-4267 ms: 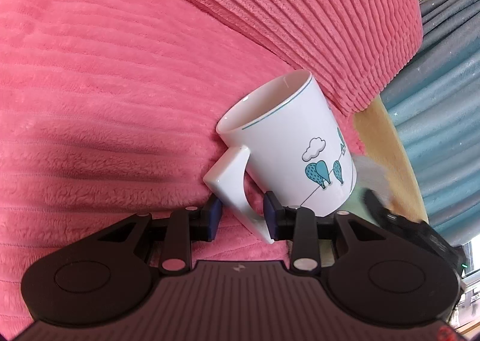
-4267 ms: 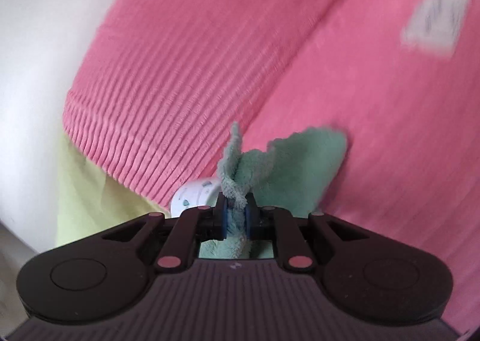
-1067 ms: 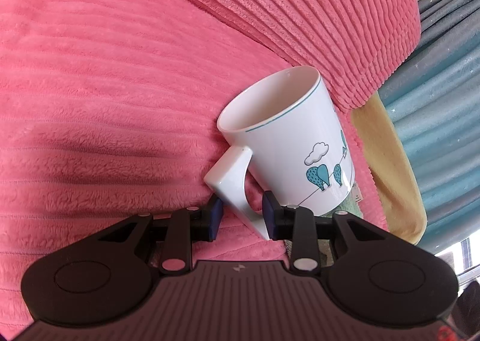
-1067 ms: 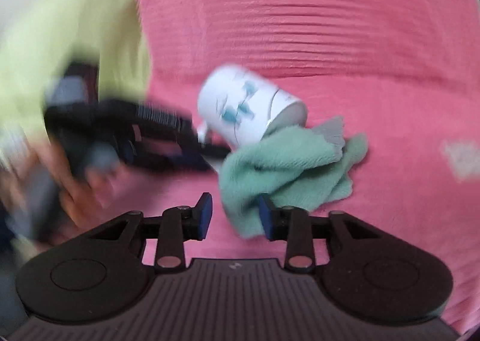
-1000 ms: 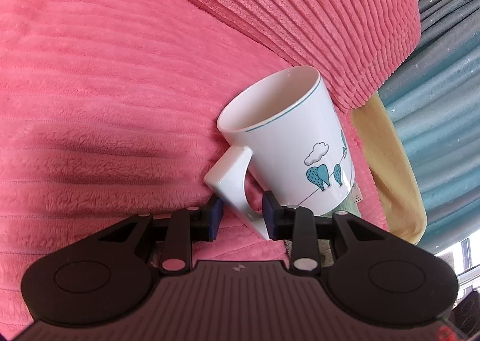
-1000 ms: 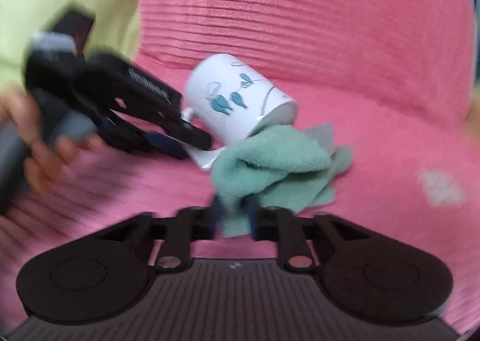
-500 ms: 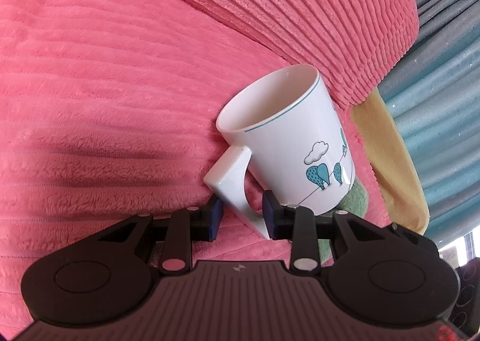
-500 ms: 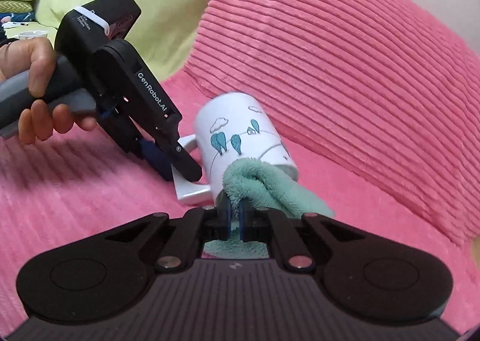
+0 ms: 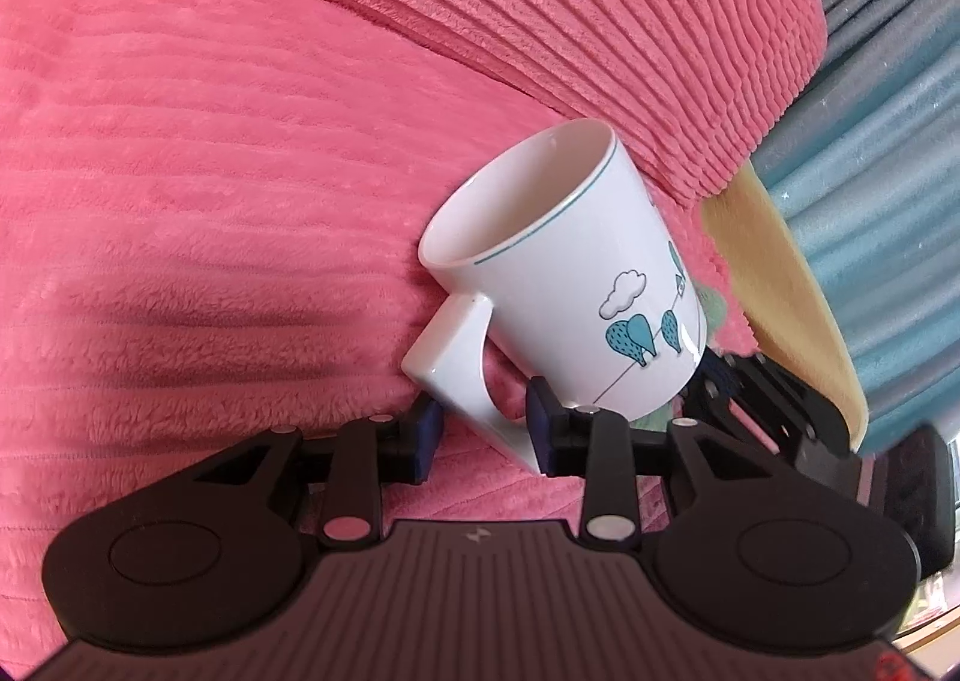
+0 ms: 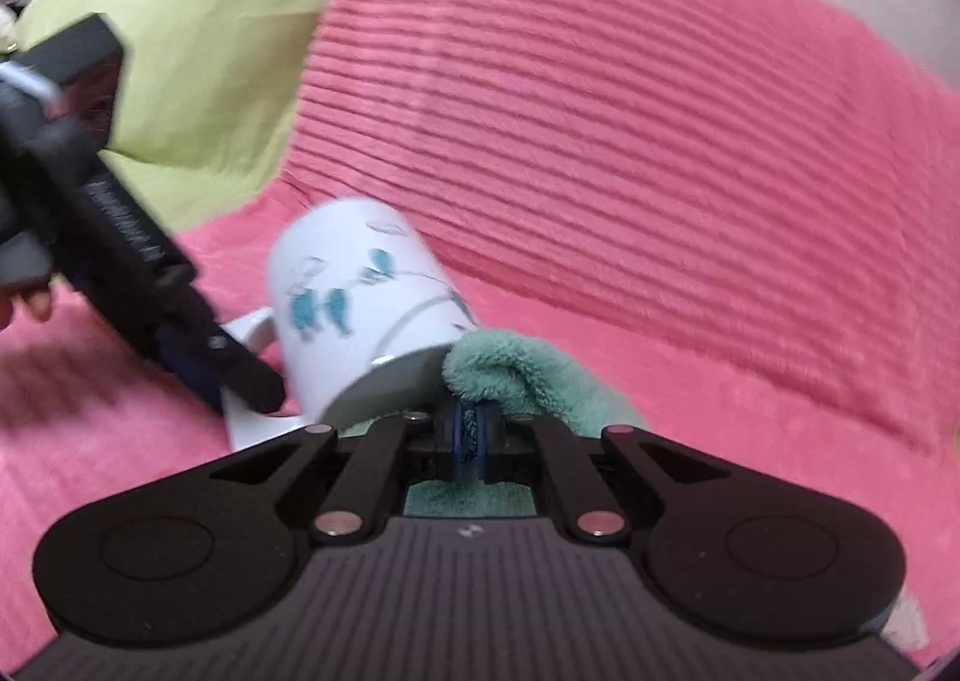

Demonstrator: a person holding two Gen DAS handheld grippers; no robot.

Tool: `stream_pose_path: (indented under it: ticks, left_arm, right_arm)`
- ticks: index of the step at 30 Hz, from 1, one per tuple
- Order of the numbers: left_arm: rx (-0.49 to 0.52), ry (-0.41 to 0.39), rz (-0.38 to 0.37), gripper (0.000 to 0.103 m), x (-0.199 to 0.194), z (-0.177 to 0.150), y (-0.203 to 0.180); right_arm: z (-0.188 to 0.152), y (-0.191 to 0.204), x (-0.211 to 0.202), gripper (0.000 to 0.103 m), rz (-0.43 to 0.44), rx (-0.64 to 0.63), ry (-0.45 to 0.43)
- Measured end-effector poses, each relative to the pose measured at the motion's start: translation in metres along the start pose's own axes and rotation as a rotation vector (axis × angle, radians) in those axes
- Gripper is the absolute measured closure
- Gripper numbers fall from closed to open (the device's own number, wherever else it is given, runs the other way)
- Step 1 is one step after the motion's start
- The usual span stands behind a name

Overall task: Clean container
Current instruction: 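Hold the mug with the left tool while the right tool wipes its outer wall, then set the mug upright on the blanket with the left tool while the right tool drops the cloth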

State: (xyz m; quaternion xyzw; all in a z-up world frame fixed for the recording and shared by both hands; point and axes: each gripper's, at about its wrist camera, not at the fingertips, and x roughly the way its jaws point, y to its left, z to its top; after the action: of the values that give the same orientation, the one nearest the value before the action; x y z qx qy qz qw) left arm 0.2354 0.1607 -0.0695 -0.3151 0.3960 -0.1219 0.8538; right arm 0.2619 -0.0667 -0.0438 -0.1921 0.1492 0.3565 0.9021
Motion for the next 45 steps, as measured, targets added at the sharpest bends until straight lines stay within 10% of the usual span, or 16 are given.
stream_pose_path:
  ticks: [7,14,26,32,45]
  left_arm:
    - [0.036,-0.004,0.019,0.062,-0.002,-0.003,-0.005]
    - [0.046,0.006,0.011,0.062,0.002,0.007,0.001]
    - [0.148,-0.027,0.082,0.062,-0.002,0.001,-0.017]
    - [0.414,-0.092,0.206,0.062,-0.006,-0.017,-0.054]
    - [0.980,-0.158,0.363,0.064,0.002,-0.078,-0.114]
  right_arm:
    - [0.002,0.006,0.024,0.098,0.009,0.068,0.184]
    - [0.005,-0.009,-0.015,0.099,0.195,0.158,0.293]
    - [0.006,-0.062,-0.097,0.099,-0.105,0.403,0.014]
    - [0.010,-0.085,-0.150,0.099,-0.239,0.447,-0.185]
    - [-0.011,-0.083,-0.142,0.099,-0.297,0.376,0.122]
